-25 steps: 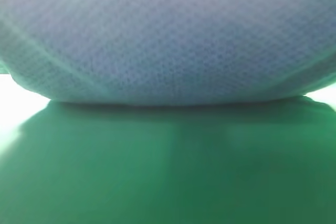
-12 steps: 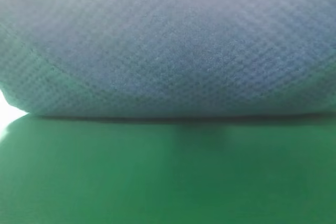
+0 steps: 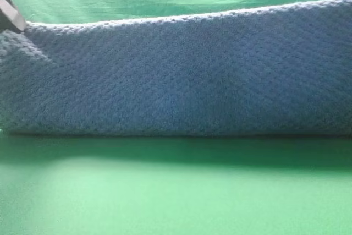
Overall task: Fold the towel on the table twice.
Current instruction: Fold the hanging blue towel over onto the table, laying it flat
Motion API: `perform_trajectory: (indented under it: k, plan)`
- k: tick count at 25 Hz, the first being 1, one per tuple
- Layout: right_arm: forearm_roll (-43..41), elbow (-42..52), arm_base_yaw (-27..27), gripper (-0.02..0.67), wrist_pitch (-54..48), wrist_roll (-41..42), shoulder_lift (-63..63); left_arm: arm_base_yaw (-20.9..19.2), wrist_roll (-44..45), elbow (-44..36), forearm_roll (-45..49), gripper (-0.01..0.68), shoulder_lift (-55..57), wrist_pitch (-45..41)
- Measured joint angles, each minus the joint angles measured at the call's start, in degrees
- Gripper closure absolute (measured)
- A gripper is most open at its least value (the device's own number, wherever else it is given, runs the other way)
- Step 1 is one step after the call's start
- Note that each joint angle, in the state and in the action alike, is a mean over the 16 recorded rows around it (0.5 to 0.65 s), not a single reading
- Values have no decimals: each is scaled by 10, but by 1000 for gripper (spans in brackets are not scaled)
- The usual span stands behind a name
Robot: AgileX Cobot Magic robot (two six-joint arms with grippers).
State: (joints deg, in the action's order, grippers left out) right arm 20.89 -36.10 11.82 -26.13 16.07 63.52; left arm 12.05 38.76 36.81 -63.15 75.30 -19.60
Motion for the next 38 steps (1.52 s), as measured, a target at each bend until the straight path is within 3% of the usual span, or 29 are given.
perform_trajectory:
  k: [7, 19, 34, 38]
  plan:
    - [0, -69, 0, 649, 49, 6, 107, 0, 73, 78, -61, 673, 84, 24]
    - [1, -172, 0, 649, 109, 25, 259, 0, 101, 201, -66, 673, 224, 62]
    - [2, -200, 0, 642, 189, 28, 358, 0, 126, 244, -67, 669, 307, 103]
    - [2, -200, 0, 576, 207, 29, 368, 0, 141, 246, -68, 627, 313, 107]
